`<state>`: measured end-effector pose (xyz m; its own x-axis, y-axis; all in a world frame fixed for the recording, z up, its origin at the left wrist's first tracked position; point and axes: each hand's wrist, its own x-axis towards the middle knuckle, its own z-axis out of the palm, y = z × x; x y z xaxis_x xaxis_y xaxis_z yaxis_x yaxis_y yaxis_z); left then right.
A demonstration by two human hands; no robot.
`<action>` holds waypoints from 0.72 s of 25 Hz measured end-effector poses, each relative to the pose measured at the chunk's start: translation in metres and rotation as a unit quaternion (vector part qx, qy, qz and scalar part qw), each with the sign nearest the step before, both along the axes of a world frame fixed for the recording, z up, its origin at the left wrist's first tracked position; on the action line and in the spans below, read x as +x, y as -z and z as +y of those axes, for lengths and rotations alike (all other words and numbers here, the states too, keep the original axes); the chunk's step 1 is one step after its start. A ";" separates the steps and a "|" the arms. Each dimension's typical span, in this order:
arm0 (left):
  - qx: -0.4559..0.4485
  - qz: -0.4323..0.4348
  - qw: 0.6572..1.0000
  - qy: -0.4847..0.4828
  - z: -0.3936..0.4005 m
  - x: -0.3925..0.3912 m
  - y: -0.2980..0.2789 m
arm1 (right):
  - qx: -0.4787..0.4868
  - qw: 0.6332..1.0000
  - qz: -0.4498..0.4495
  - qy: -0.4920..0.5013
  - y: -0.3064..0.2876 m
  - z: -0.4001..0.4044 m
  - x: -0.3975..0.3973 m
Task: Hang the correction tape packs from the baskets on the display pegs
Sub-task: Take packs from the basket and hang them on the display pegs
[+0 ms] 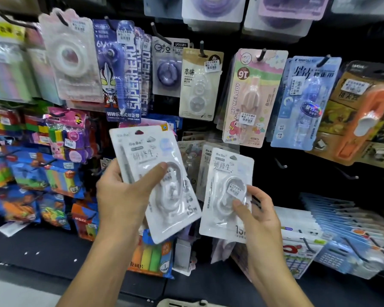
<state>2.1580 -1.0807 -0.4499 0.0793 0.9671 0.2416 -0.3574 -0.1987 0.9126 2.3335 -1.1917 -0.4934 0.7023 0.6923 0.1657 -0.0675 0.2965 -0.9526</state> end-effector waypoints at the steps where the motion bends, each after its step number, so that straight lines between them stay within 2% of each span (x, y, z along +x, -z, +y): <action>1: 0.005 -0.005 1.000 -0.011 0.002 -0.001 0.000 | -0.022 0.999 -0.046 0.011 -0.001 0.002 0.002; 4: 0.010 -0.008 1.000 0.000 0.003 0.001 0.001 | -0.055 0.988 -0.140 0.032 -0.006 0.008 0.002; 9: 0.042 -0.004 0.999 0.024 0.000 0.007 0.002 | -0.077 0.980 -0.173 0.068 0.005 0.011 -0.011; 14: 0.044 -0.013 0.998 0.032 0.002 0.008 0.000 | -0.044 0.985 -0.111 0.121 0.005 0.020 -0.011; 17: 0.041 -0.009 0.999 0.029 0.003 0.008 0.001 | -0.136 0.975 -0.152 0.085 0.005 0.033 -0.006; 18: 0.040 -0.007 0.999 0.027 0.002 0.009 0.001 | -0.180 0.955 -0.212 0.105 0.007 0.034 -0.006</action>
<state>2.1665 -1.0783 -0.4512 0.1272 0.9392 0.3189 -0.3821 -0.2503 0.8896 2.3278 -1.1580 -0.5000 0.7543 0.6097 0.2435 0.3713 -0.0903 -0.9241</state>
